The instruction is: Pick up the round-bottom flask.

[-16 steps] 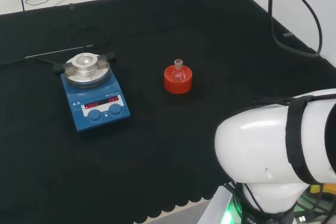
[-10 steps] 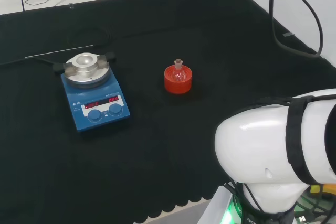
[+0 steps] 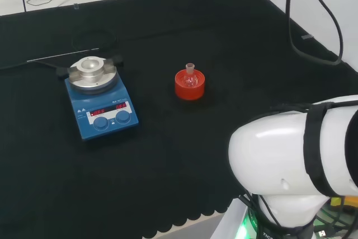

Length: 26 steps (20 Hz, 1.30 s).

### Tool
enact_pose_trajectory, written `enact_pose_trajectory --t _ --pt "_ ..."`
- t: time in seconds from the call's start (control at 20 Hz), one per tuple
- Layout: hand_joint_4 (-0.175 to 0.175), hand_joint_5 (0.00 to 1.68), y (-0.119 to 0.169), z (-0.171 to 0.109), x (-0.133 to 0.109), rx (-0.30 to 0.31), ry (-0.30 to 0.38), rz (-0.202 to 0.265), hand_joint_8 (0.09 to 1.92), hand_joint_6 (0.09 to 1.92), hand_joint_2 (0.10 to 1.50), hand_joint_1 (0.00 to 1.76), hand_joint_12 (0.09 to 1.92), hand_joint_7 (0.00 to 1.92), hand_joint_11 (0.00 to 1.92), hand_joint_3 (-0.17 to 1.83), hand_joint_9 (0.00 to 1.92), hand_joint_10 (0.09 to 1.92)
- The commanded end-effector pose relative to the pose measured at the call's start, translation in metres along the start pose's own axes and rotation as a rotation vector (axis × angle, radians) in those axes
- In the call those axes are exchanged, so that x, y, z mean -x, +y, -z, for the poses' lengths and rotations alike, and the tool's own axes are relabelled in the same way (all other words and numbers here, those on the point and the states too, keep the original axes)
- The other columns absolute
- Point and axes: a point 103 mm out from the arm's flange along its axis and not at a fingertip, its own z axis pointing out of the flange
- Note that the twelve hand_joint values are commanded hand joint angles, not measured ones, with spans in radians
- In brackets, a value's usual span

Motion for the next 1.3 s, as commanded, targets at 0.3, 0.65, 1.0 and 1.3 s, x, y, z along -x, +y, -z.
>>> enact_pose_trajectory --t 0.3,0.65,1.0,1.3 --pt "-0.028 0.37 0.033 -0.052 0.044 -0.044 0.056 -0.096 0.65 0.28 1.27 0.18 1.4 0.13 0.08 0.26 0.25 0.72" --pt "-0.034 0.39 0.09 -0.108 0.077 -0.081 0.112 -0.099 0.66 0.27 1.23 0.28 1.4 0.16 0.09 0.24 0.28 0.73" --pt "-0.039 0.42 0.14 -0.168 0.097 -0.155 0.121 -0.112 0.68 0.27 1.16 0.43 1.4 0.18 0.12 0.22 0.32 0.73" --pt "-0.042 0.43 0.158 -0.215 0.098 -0.194 0.168 -0.118 0.68 0.27 1.13 0.47 1.4 0.19 0.12 0.23 0.34 0.73"
